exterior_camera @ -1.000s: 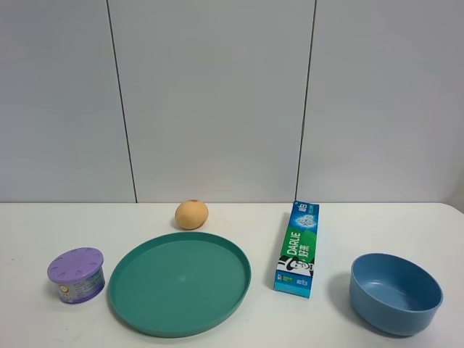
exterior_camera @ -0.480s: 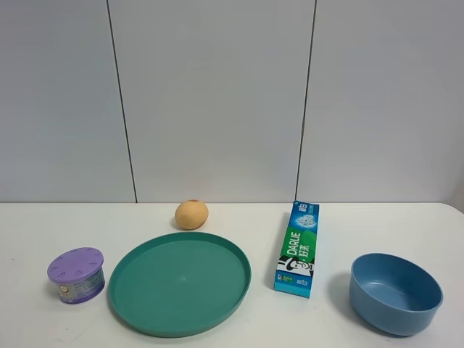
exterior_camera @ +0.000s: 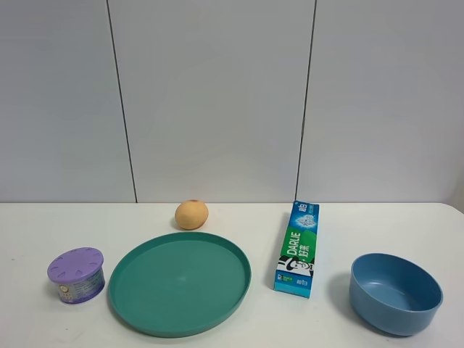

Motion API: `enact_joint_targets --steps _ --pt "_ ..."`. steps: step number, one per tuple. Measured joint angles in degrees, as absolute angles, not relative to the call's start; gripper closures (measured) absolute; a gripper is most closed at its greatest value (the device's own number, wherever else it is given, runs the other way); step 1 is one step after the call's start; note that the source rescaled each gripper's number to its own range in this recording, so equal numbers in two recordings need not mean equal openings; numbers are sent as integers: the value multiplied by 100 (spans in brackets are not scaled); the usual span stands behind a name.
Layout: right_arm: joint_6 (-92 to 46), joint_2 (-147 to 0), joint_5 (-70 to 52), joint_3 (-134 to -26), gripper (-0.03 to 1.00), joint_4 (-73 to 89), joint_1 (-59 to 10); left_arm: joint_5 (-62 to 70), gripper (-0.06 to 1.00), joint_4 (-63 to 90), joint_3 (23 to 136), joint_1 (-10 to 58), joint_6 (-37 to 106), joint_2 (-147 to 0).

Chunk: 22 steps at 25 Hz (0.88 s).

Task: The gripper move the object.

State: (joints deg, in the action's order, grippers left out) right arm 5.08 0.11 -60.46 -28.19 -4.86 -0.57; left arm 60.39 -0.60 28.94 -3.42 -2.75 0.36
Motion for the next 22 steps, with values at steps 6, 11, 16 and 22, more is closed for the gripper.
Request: enact_joint_targets --steps 6,11,16,22 --pt "508 11 -6046 -2819 26 -486 -57 6039 -6 -60 2894 -342 -275 36" --pt "503 11 -6046 -2819 26 -486 -57 6039 -6 -60 2894 -342 -275 36" --pt "503 11 -6046 -2819 26 -486 -57 6039 -6 -60 2894 -342 -275 36" --pt "497 11 -6046 -2819 26 -486 -57 6039 -6 -60 2894 -342 -275 36"
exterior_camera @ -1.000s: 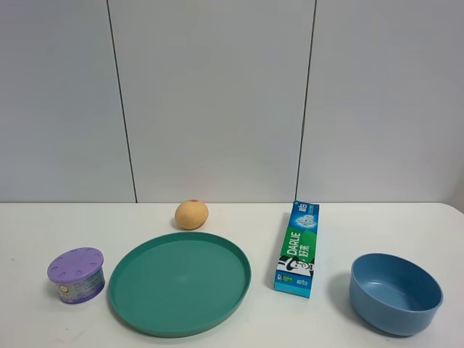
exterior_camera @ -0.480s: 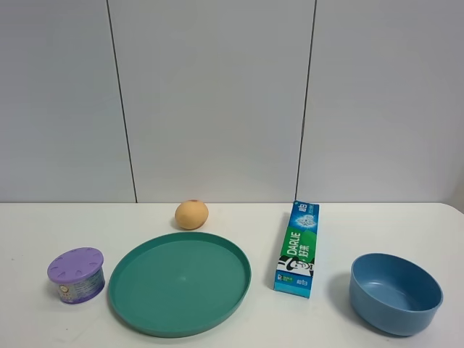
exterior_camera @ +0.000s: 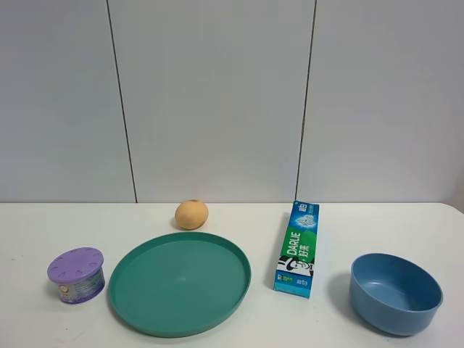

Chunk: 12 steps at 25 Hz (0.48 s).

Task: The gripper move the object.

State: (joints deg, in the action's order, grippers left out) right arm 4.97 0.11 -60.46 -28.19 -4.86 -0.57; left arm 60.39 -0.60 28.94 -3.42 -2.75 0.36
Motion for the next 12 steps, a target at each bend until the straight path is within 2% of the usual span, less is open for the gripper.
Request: enact_joint_targets --steps 12 --pt "497 11 -6046 -2819 26 -482 -57 6039 -6 -60 2894 -342 -275 36"
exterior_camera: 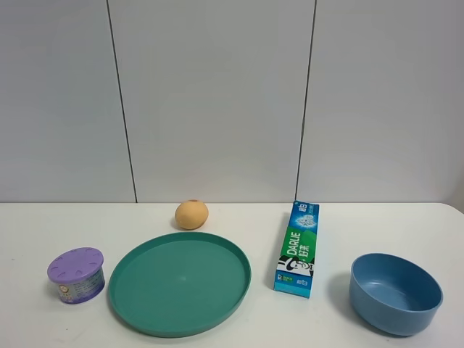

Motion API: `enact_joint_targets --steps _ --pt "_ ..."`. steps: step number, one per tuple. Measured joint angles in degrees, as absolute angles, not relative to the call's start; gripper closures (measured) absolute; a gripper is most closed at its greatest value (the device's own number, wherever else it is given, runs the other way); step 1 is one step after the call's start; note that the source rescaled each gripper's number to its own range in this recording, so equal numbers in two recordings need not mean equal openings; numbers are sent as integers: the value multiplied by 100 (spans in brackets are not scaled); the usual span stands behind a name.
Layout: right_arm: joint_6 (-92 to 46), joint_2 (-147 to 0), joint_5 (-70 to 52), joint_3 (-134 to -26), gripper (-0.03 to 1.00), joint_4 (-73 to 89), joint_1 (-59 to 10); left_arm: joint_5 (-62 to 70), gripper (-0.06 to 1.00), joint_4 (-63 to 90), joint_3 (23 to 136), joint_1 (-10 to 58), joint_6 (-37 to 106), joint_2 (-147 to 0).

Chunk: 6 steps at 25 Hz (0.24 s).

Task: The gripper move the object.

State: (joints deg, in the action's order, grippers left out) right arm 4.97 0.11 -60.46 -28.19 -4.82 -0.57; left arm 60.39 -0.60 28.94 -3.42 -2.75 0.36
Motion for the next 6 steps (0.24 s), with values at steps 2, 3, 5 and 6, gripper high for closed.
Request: enact_joint_targets --steps 2,3,5,6 --pt "497 11 -6046 -2819 26 -482 -57 6039 -6 -60 2894 -342 -275 36" --pt "497 11 -6046 -2819 26 -482 -57 6039 -6 -60 2894 -342 -275 36" --pt "497 11 -6046 -2819 26 -482 -57 6039 -6 -60 2894 -342 -275 36" --pt "497 11 -6046 -2819 26 -482 -57 6039 -6 -60 2894 -342 -275 36"
